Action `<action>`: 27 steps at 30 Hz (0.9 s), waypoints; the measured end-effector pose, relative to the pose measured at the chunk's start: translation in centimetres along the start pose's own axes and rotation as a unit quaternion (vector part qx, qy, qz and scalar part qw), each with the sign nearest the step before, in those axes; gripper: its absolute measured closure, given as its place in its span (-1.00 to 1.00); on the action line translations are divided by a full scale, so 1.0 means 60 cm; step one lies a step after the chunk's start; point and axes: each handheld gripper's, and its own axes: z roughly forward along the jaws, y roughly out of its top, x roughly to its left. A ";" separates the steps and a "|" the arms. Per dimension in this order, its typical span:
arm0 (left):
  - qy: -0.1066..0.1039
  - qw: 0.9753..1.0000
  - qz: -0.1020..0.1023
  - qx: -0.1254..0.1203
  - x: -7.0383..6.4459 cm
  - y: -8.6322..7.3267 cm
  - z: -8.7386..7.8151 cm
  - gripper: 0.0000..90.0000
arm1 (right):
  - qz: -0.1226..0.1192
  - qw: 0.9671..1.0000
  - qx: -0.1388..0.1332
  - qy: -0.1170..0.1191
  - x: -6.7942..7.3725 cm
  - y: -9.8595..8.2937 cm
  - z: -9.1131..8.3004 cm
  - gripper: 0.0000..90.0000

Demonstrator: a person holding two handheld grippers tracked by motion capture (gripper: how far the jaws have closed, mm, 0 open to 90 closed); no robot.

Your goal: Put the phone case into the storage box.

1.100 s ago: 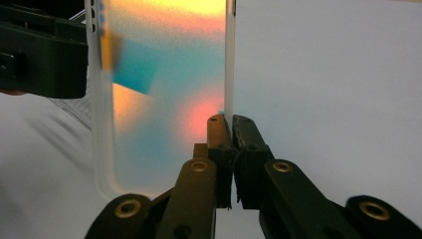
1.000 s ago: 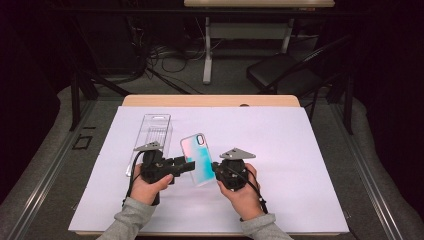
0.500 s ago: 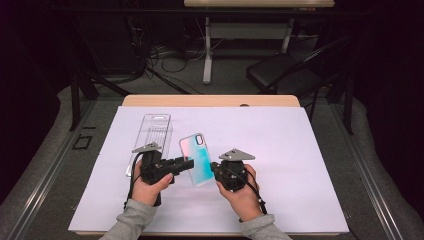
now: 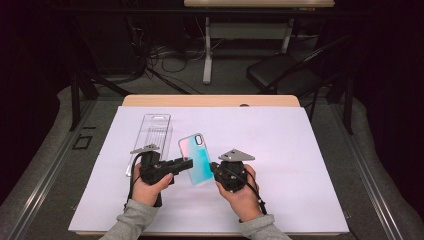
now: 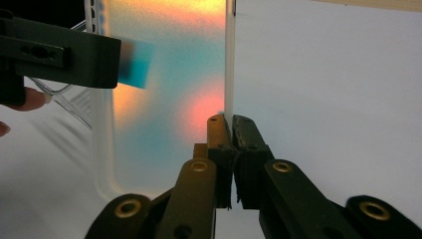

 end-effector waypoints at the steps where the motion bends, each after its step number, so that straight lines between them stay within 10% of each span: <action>1: 0.000 1.000 -0.003 0.001 0.000 0.000 0.000 0.42 | -0.001 1.000 0.000 0.000 0.000 0.000 0.000 0.94; 27: -0.009 1.000 -0.021 0.000 0.005 0.001 -0.003 0.65 | 0.004 1.000 0.006 0.016 0.002 -0.002 0.003 0.94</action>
